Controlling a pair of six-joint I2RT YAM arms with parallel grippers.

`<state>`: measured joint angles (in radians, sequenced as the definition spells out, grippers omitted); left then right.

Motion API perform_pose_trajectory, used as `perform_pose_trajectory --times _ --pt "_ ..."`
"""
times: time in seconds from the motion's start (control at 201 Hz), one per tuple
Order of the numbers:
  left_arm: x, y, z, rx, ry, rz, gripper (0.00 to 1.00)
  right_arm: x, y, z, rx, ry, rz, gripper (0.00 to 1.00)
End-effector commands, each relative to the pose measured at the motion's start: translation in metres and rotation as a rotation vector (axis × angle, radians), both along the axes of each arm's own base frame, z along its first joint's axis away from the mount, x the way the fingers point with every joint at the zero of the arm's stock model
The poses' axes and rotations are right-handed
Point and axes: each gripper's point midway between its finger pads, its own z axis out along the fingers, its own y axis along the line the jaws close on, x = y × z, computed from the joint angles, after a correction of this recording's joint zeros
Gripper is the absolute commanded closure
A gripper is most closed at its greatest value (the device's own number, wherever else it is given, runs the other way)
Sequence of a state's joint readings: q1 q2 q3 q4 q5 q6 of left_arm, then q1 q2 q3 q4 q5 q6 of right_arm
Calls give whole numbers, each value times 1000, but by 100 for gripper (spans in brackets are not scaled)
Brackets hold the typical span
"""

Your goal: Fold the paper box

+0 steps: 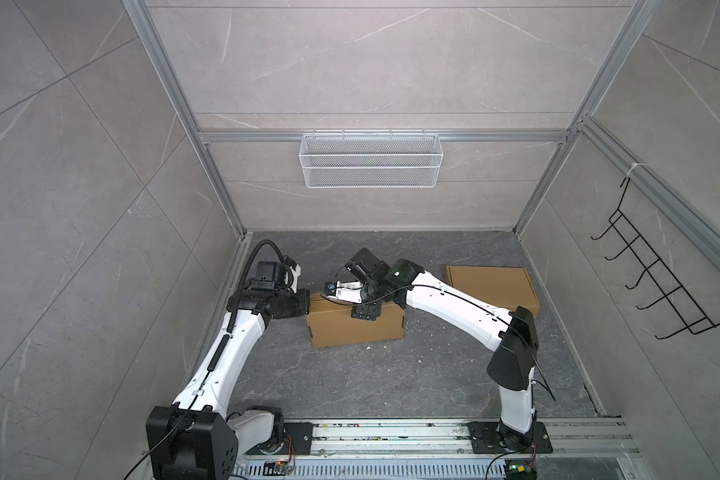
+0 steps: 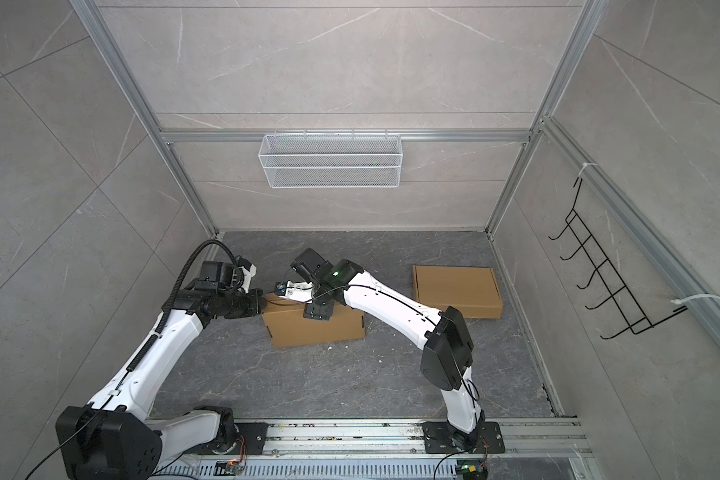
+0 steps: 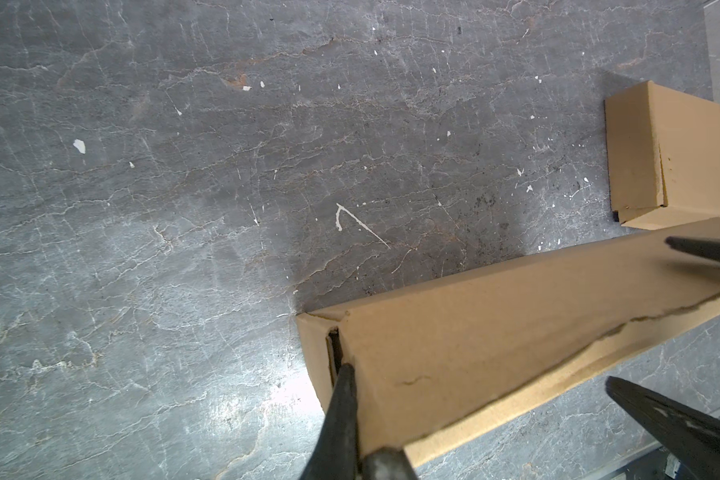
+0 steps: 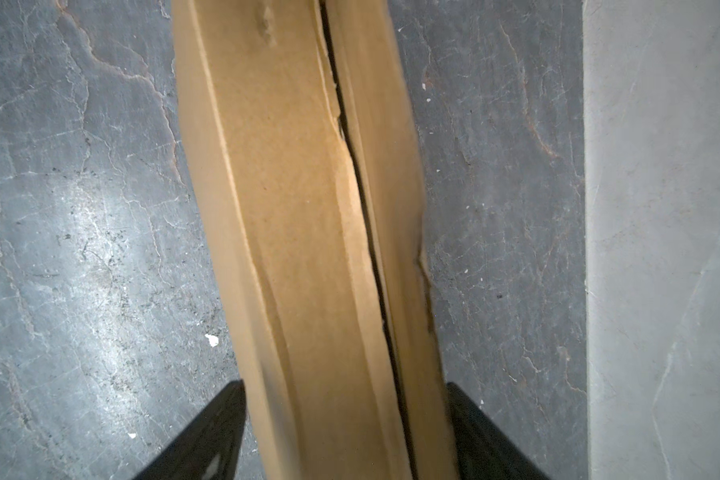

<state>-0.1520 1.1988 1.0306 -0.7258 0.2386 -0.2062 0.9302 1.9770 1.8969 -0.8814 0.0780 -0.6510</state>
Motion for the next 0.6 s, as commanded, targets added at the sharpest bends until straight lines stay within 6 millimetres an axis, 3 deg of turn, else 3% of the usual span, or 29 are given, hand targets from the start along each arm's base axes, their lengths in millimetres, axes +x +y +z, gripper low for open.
perform_pose_trajectory --times 0.0,0.329,0.592 --pt "-30 -8 -16 -23 132 -36 100 0 -3 -7 -20 -10 -11 30" --pt "-32 -13 -12 -50 119 -53 97 3 -6 -14 -34 -14 -37 47" --pt "-37 -16 2 -71 83 -78 83 1 -10 -23 -48 2 -51 51"
